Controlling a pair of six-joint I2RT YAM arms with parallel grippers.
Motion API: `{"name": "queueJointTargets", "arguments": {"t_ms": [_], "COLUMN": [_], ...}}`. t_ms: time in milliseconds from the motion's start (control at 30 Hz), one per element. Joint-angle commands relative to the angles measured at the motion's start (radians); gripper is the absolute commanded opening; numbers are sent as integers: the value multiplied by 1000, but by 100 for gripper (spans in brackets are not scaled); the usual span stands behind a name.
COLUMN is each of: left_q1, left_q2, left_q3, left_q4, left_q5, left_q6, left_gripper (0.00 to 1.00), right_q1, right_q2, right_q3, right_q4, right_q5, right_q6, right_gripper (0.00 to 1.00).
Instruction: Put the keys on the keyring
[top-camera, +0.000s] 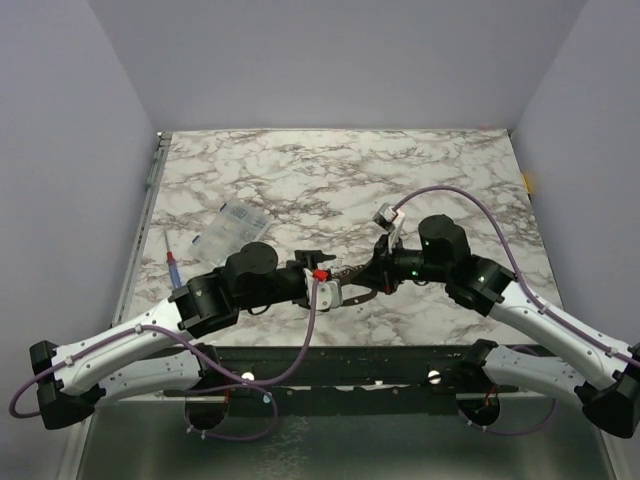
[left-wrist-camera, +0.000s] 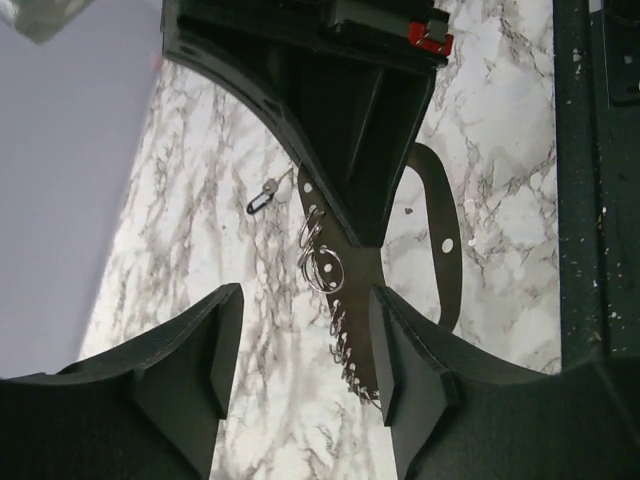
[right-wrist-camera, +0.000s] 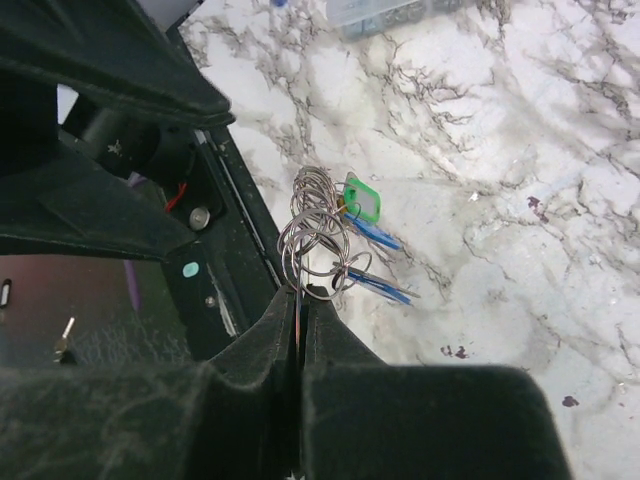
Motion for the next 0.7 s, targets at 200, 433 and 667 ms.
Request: {"name": "queueJointTargets", "arguments": {"t_ms": [200,433,667], "left_q1": [29,207,287], "left_q2": [-7,116,153], "left_q3": [38,178,160], "left_q4": [-37,-167,-54], "left_q5": [-5,185,338], "left_q6": [-262,-421,-571], "left_gripper": [70,70,67], "right_q1": [2,2,4], "right_q2": [-236,-430,-426], "right_q3": [-194,-377,-419], "right_q4": [258,521,487], "right_q5": [-44,-80,-50], "right_q6": [-180,-342,-702], "right_gripper": [1,1,1]}}
